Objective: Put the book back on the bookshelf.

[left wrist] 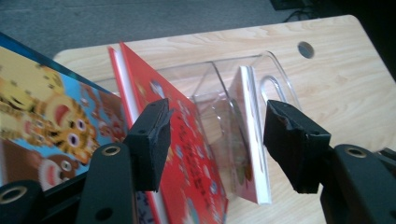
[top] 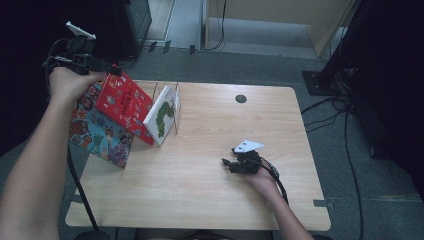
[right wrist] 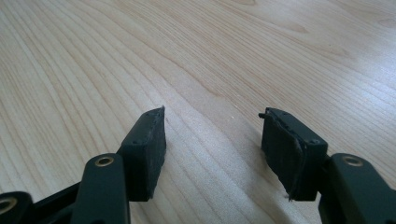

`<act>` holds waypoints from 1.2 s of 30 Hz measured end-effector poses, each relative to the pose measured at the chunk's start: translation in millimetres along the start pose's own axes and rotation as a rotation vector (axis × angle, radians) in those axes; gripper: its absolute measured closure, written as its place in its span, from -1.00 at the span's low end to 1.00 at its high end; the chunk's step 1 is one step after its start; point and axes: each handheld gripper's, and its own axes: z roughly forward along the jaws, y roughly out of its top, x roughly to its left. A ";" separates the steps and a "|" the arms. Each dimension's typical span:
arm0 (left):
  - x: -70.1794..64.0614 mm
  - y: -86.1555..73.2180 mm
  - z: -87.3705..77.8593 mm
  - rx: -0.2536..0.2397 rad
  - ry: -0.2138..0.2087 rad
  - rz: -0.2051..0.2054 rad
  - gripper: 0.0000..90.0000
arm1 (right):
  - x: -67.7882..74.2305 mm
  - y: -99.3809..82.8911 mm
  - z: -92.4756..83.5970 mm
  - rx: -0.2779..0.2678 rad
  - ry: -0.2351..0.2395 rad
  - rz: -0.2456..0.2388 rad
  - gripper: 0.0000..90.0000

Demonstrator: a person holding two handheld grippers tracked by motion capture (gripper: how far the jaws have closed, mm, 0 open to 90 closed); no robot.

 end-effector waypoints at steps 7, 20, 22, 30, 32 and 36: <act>-9.5 -16.9 3.1 -0.007 -0.034 0.025 -0.07 | 0.1 0.0 0.0 0.000 0.000 -0.001 -0.11; -31.6 -45.1 9.2 -0.019 -0.086 0.086 -0.08 | 0.6 0.0 0.1 0.005 0.006 -0.005 -0.17; -34.7 -51.8 13.5 -0.018 -0.103 0.093 -0.08 | 0.6 0.0 0.1 0.004 0.006 -0.005 -0.18; -51.3 -71.9 28.9 -0.020 -0.104 0.143 -0.09 | 0.7 0.0 0.1 0.005 0.007 -0.005 -0.18; -56.7 -77.4 34.1 -0.010 -0.122 0.157 -0.09 | 0.7 0.0 0.1 0.005 0.007 -0.006 -0.18; -65.2 -87.3 43.0 0.006 -0.137 0.180 -0.11 | 0.8 0.0 0.1 0.004 0.006 -0.005 -0.18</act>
